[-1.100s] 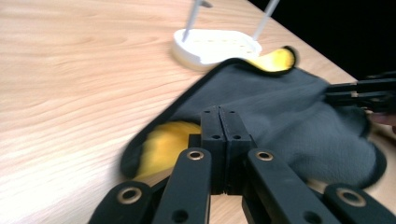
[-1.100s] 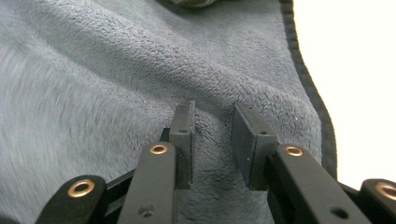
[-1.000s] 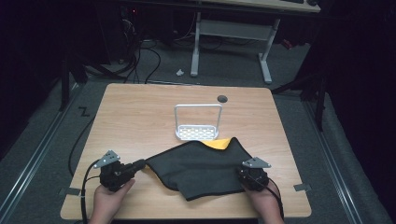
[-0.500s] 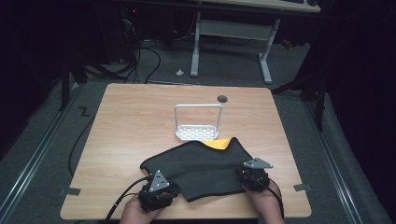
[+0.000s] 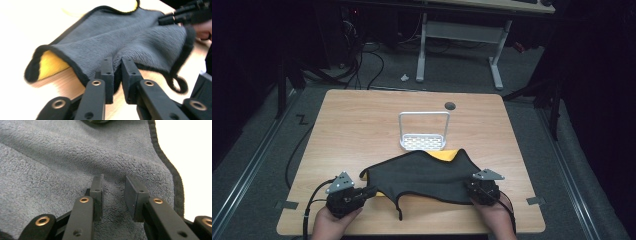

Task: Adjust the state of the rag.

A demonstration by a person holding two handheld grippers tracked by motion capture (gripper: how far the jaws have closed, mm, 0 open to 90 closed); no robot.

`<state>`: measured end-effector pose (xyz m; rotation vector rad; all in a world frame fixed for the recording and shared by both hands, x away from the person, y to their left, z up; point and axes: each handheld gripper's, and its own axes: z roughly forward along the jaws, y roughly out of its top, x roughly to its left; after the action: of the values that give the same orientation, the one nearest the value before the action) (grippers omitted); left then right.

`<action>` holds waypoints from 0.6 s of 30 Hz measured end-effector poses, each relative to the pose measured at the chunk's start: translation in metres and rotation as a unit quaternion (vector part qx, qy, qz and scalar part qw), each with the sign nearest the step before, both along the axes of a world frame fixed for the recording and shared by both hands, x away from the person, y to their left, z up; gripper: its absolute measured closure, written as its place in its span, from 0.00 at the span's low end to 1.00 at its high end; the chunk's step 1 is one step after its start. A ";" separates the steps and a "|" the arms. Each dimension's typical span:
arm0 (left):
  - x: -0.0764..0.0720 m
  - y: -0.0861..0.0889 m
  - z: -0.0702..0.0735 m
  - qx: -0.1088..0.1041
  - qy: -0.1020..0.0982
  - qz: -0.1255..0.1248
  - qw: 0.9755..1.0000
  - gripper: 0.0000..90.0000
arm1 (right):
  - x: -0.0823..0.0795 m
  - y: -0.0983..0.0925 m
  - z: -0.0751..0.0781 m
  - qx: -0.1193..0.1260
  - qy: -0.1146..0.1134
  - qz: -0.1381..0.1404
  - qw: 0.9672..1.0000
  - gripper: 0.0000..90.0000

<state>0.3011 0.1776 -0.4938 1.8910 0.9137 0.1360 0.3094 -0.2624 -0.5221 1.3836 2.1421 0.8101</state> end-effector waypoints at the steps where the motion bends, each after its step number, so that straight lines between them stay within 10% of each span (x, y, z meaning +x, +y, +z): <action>1: 0.001 0.004 0.001 -0.014 0.003 0.009 1.000 0.86 | -0.001 0.002 0.000 -0.008 -0.002 0.000 1.000 0.78; 8: 0.001 -0.004 0.000 -0.049 0.019 -0.005 0.999 0.82 | -0.006 0.000 0.001 0.000 0.003 -0.001 1.000 0.78; 13: -0.002 -0.052 -0.024 0.041 0.040 -0.043 0.997 0.78 | -0.012 0.002 0.001 0.004 0.009 0.001 1.000 0.78; 18: 0.003 -0.049 -0.035 0.082 0.051 -0.025 0.995 0.80 | -0.024 0.005 0.005 0.001 0.003 0.017 1.000 0.78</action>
<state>0.3040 0.1284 -0.5285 2.0878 0.9474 0.0886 0.2857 -0.2578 -0.5170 1.3565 2.1758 0.8208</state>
